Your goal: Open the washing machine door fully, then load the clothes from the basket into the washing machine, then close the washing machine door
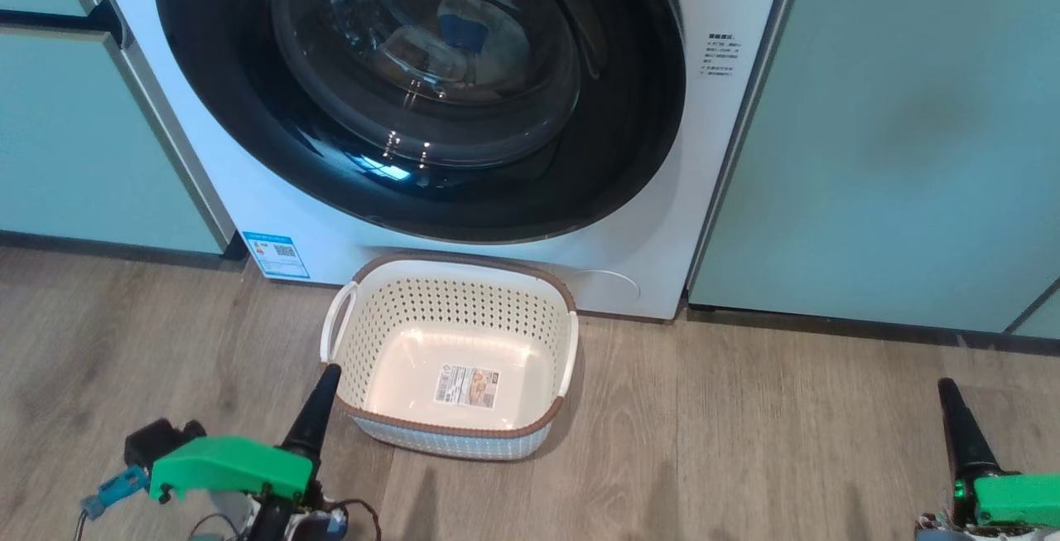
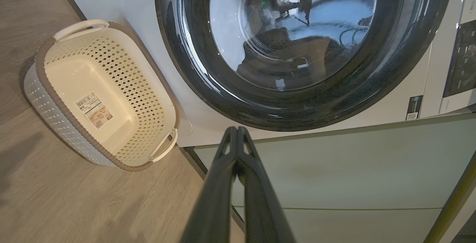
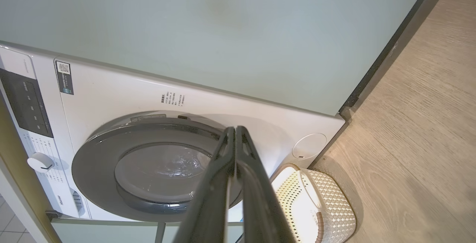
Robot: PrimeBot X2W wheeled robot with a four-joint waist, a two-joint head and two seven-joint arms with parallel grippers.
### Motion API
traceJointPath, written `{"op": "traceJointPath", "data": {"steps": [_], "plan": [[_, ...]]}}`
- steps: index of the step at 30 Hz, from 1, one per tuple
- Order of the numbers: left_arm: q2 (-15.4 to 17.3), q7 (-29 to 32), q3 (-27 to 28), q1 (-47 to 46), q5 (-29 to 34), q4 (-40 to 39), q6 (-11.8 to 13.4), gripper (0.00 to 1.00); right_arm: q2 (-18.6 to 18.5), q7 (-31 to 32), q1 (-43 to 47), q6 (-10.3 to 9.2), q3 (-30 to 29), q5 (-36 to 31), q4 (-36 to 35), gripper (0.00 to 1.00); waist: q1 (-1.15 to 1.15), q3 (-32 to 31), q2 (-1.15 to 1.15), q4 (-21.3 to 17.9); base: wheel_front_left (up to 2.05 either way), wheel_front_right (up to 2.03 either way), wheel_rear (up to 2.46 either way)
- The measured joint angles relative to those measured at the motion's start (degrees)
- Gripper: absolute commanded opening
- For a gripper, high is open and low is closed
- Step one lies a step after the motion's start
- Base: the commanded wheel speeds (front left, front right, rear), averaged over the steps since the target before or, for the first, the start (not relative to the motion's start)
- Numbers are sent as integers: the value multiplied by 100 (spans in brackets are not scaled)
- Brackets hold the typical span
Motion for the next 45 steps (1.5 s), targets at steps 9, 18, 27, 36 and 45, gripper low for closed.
{"op": "traceJointPath", "data": {"steps": [9,18,27,36,45], "plan": [[-37,123,54,-86,-657,126,-65,0,0,158,-75,-1,-102,637,78,0,0,-18,0,26,0,0,0],[-65,241,182,-221,-1250,197,-163,0,-2,321,-236,-1,-171,1210,131,0,0,-34,0,49,0,0,0],[-98,378,236,-322,-1889,316,-220,0,-2,461,-306,-2,-278,1826,208,0,0,-51,0,72,0,0,0],[-116,380,270,-324,-1894,321,-226,0,-2,502,-376,-2,-296,1841,220,0,0,-51,0,72,0,0,0],[-136,413,315,-324,-1894,322,-226,0,-2,504,-376,-2,-312,1841,221,0,0,-51,0,72,0,0,0]]}}
